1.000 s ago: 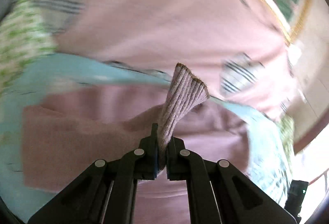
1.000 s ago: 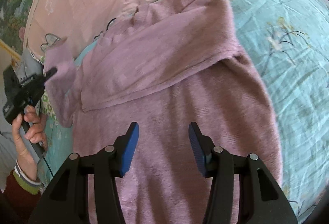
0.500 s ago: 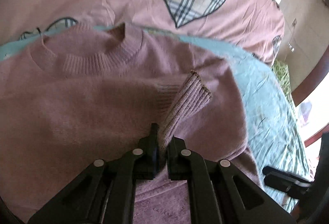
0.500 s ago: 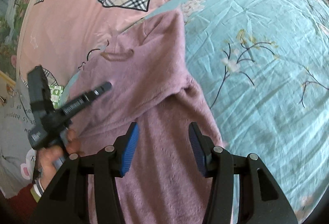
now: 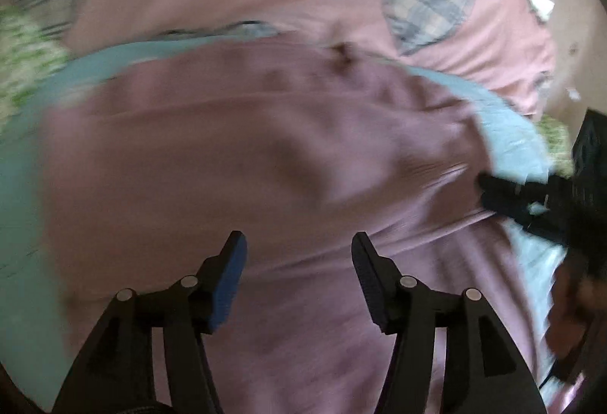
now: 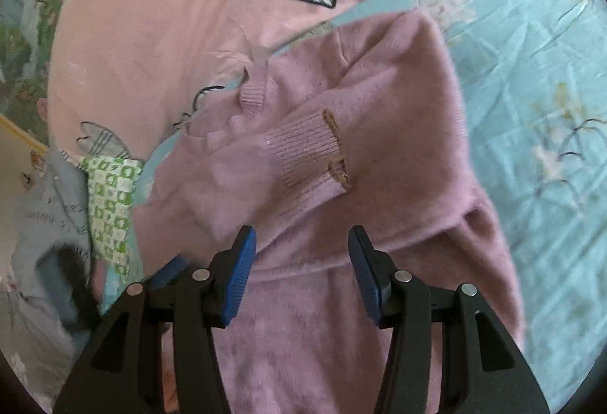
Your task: Fold small clothes
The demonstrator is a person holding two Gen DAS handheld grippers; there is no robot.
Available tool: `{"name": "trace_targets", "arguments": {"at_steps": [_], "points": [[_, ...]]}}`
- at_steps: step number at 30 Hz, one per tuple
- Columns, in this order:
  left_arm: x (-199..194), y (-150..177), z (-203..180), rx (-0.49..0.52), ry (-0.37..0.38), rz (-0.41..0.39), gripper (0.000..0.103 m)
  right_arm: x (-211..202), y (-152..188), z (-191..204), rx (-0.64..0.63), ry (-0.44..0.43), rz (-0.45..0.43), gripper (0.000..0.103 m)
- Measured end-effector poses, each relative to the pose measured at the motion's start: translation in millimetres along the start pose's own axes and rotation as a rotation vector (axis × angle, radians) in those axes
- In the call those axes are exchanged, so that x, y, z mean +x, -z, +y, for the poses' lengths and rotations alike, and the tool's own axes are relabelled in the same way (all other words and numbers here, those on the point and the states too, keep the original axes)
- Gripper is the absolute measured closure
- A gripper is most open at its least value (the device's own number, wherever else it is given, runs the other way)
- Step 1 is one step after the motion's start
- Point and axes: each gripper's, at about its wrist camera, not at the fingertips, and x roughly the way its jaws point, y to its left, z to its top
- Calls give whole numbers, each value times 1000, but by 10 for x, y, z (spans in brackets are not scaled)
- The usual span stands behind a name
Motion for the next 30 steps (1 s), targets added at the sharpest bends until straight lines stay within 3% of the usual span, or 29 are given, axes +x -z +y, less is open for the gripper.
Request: {"name": "trace_targets", "arguments": {"at_steps": [4, 8, 9, 10, 11, 13, 17, 19, 24, 27, 30], "points": [[-136, 207, 668, -96, -195, 17, 42, 291, -58, -58, 84, -26, 28, 50], [-93, 291, 1254, -223, -285, 49, 42, 525, -107, -119, 163, -36, 24, 52], [-65, 292, 1345, -243, -293, 53, 42, 538, -118, -123, 168, -38, 18, 58], [-14, 278, 1417, -256, -296, 63, 42, 554, -141, -107, 164, -21, 12, 81], [34, 255, 1449, -262, -297, 67, 42, 559, -175, -85, 156, -10, 14, 95], [93, 173, 1472, -263, -303, 55, 42, 463, -286, -5, 136, -37, -16, 95], [113, 44, 1447, -292, -315, 21, 43, -83, -446, 207, 34, -102, -173, 95], [114, 53, 1469, -316, -307, 17, 43, -275, -418, 110, 28, -53, -223, 95], [195, 150, 1469, -348, -294, 44, 44, -120, -202, -478, 155, 51, -148, 95], [179, 154, 1519, -372, -280, 44, 44, -40, -108, -570, 141, 86, -134, 95], [165, 149, 1558, -377, -266, 46, 44, -95, -138, -533, 117, 92, -175, 95]]}}
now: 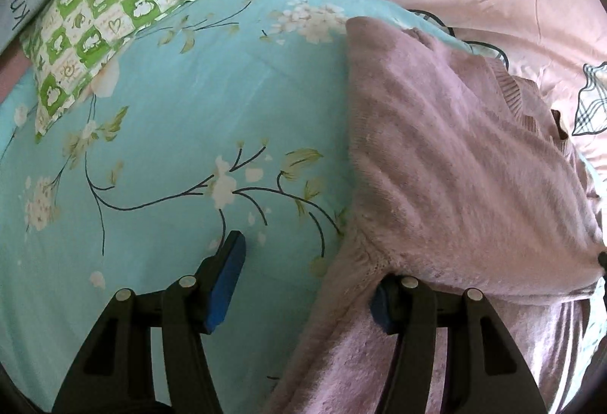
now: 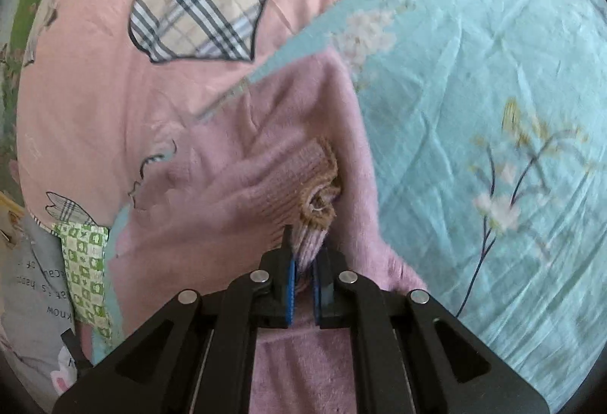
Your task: Fold small clothes
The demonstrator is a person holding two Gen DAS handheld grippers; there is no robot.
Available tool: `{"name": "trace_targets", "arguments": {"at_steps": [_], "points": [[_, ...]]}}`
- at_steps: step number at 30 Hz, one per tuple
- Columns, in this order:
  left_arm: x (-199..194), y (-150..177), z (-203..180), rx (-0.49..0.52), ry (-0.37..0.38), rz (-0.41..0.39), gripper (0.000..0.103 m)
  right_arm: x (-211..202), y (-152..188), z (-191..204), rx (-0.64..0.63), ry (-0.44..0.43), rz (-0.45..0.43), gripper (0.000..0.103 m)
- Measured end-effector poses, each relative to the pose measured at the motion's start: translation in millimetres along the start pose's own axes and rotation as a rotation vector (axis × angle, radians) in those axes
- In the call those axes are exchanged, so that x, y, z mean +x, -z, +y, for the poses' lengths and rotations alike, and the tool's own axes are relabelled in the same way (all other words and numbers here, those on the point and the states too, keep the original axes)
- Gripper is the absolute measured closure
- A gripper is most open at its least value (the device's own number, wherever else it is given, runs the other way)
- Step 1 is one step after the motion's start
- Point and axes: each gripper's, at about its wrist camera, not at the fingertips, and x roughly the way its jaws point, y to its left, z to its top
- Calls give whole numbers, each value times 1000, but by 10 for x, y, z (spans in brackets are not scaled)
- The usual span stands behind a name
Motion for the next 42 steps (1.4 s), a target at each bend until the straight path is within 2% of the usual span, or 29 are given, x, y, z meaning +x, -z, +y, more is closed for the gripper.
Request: {"name": "trace_targets", "arguments": {"at_steps": [2, 6, 9, 10, 12, 20, 27, 29, 36, 42], "points": [[-2, 19, 45, -23, 11, 5, 44, 26, -31, 43, -16, 0, 7, 95], [-53, 94, 198, -69, 33, 18, 43, 93, -55, 126, -136, 54, 17, 95], [-68, 109, 203, -58, 33, 32, 42, 144, -50, 52, -120, 71, 58, 95], [-78, 115, 226, -60, 38, 42, 42, 142, -51, 35, -114, 70, 68, 90], [-104, 139, 286, -67, 49, 51, 42, 100, -62, 4, -100, 85, 77, 87], [-334, 356, 614, -49, 127, 111, 42, -429, 140, -25, -113, 79, 81, 78], [-645, 670, 906, -14, 184, 148, 42, -1097, 718, -84, -144, 64, 109, 68], [-717, 777, 971, 9, 201, 164, 42, -1250, 868, -112, -143, 78, 111, 62], [-1032, 1383, 1130, 85, 256, 248, 38, -1691, 1314, -307, -75, 134, 98, 59], [-1346, 1979, 1203, 60, 305, 293, 33, -1860, 1479, -395, -102, 113, 135, 59]]}}
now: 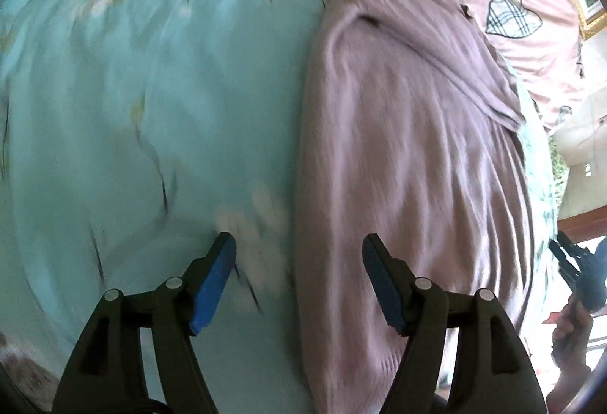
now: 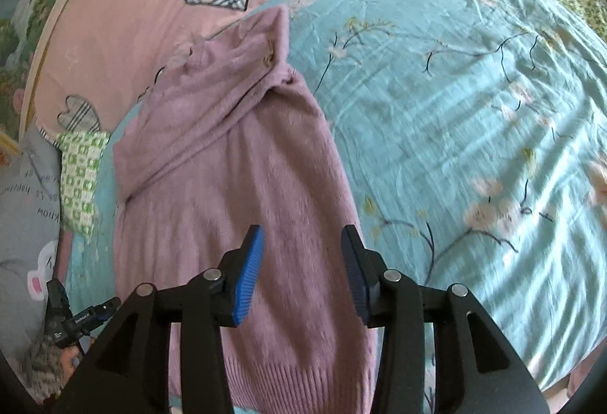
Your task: Fold small clothes
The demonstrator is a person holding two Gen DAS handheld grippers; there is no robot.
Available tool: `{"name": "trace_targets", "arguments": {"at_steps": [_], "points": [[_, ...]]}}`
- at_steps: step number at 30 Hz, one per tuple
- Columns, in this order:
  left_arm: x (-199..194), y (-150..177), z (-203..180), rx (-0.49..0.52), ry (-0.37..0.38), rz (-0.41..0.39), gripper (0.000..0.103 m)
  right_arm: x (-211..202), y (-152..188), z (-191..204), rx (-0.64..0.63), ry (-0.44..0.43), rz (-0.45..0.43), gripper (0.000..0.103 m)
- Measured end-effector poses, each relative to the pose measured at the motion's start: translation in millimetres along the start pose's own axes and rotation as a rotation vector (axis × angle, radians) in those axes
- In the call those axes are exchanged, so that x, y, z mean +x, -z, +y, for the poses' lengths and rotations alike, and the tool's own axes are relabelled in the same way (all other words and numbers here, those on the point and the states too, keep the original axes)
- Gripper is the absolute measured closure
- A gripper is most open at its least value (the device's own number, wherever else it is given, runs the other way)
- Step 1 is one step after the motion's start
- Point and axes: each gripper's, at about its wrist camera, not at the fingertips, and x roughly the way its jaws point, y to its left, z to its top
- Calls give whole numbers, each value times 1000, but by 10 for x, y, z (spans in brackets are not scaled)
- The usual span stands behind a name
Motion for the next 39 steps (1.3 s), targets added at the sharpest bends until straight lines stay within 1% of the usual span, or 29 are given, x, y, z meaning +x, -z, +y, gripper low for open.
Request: {"name": "trace_targets", "arguments": {"at_steps": [3, 5, 8, 11, 13, 14, 16, 17, 19, 22, 23, 24, 25, 26, 27, 28, 29, 33, 36, 39], "points": [[-39, 268, -79, -18, -5, 12, 31, -19, 123, -83, -30, -22, 48, 59], [-54, 466, -142, -9, -6, 25, 31, -27, 199, -141, -31, -50, 79, 59], [-28, 626, -247, 10, -18, 34, 29, -18, 363, -232, -52, -72, 125, 59], [-40, 788, -300, 23, -36, 33, 29, 48, 541, -319, -74, -91, 190, 59], [-59, 841, -286, 17, -43, 33, 28, 78, 644, -376, -83, -91, 212, 59], [-64, 874, -279, 9, -41, 35, 27, 88, 683, -413, -78, -105, 220, 59], [-81, 955, -264, -1, -39, 37, 27, 81, 747, -481, -61, -141, 219, 59], [-70, 937, -268, -1, -37, 39, 28, 70, 763, -506, -52, -159, 216, 59], [-44, 971, -298, 5, -16, 47, 29, 79, 787, -544, -25, -196, 222, 59], [-2, 977, -370, 36, -13, 50, 29, 126, 837, -534, -23, -242, 245, 59], [15, 980, -400, 51, -12, 50, 31, 140, 857, -524, -30, -255, 245, 59], [15, 989, -414, 70, -17, 49, 38, 155, 874, -517, -36, -265, 246, 59], [15, 987, -426, 84, -22, 46, 45, 172, 885, -508, -40, -270, 251, 63], [22, 974, -459, 98, -21, 44, 65, 185, 896, -498, -49, -266, 256, 80], [9, 963, -446, 107, -6, 46, 94, 203, 895, -496, -62, -252, 268, 91], [-4, 949, -419, 100, 38, 60, 95, 224, 887, -498, -71, -246, 284, 95], [-35, 935, -394, 91, 57, 59, 95, 212, 880, -497, -74, -255, 286, 95], [-184, 901, -487, 144, 55, 35, 97, 68, 789, -431, -107, -280, 268, 96], [-376, 760, -591, 157, 101, -12, 97, -56, 594, -296, -114, -323, 209, 96], [-527, 507, -700, 176, 117, -60, 97, -107, 348, -158, -108, -361, 141, 96]]}}
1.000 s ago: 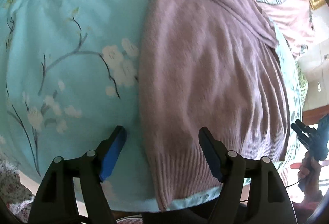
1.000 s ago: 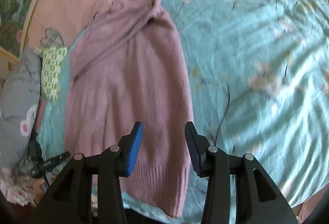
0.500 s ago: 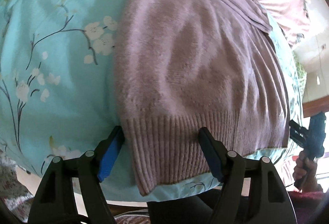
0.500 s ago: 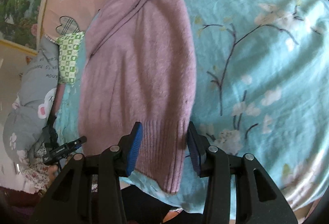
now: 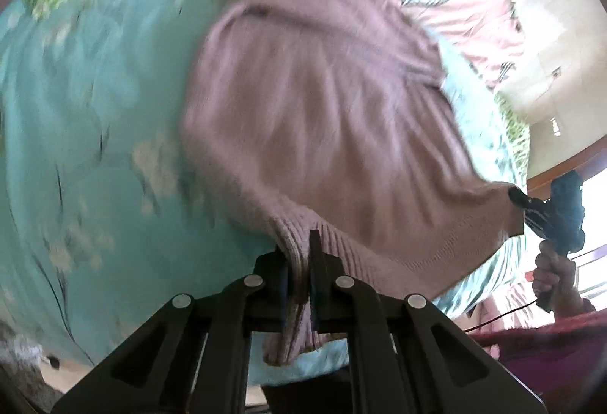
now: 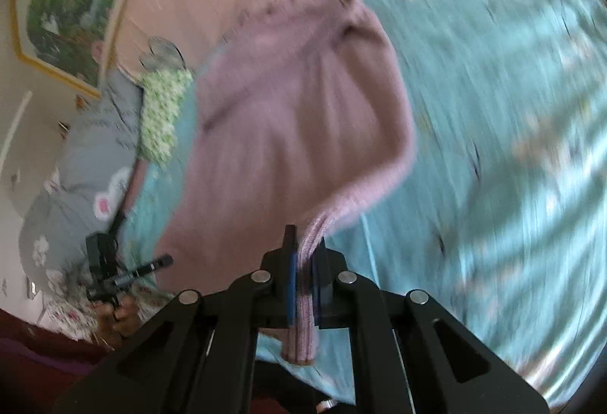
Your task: Fold small clothes
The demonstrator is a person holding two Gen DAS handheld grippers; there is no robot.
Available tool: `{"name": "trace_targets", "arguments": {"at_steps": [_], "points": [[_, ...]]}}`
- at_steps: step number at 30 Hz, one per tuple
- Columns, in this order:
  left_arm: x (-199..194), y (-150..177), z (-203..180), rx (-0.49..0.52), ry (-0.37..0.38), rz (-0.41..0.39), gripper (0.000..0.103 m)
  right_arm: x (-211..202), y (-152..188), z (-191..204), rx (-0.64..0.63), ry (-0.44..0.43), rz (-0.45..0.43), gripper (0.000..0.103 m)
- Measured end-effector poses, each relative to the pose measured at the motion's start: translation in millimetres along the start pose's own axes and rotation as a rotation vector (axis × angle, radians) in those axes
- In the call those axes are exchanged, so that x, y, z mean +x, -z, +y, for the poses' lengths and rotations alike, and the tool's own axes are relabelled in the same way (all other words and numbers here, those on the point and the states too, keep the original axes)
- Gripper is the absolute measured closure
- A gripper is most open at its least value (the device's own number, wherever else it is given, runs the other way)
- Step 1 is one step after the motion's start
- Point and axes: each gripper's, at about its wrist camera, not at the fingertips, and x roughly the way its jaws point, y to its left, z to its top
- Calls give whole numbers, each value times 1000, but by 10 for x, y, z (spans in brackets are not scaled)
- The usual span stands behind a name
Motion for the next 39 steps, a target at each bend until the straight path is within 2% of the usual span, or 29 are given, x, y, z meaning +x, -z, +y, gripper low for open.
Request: {"name": "trace_targets", "arguments": {"at_steps": [8, 11, 16, 21, 27, 32, 34, 39], "points": [[-177, -1323, 23, 38, 18, -161, 97, 34, -999, 218, -20, -45, -170, 96], [-83, -1837, -21, 45, 15, -220, 97, 190, -1437, 253, -19, -11, -221, 96], [290, -2635, 44, 38, 11, -241, 98, 614, -2094, 238, -24, 75, -251, 96], [585, -3075, 144, 16, 6, -248, 98, 946, -2655, 205, 2, 112, -294, 96], [1056, -3536, 370, -18, -41, -220, 98, 1312, -3042, 110, 30, 187, -297, 96], [1482, -3737, 462, -8, -100, -178, 97, 1642, -3203, -62, 59, 249, -260, 96], [1599, -3760, 472, -9, -116, -158, 95, 1745, -3228, -155, 88, 245, -235, 95], [1588, -3780, 543, -34, -90, -147, 89, 1785, -3219, -275, 128, 219, -223, 91]]}}
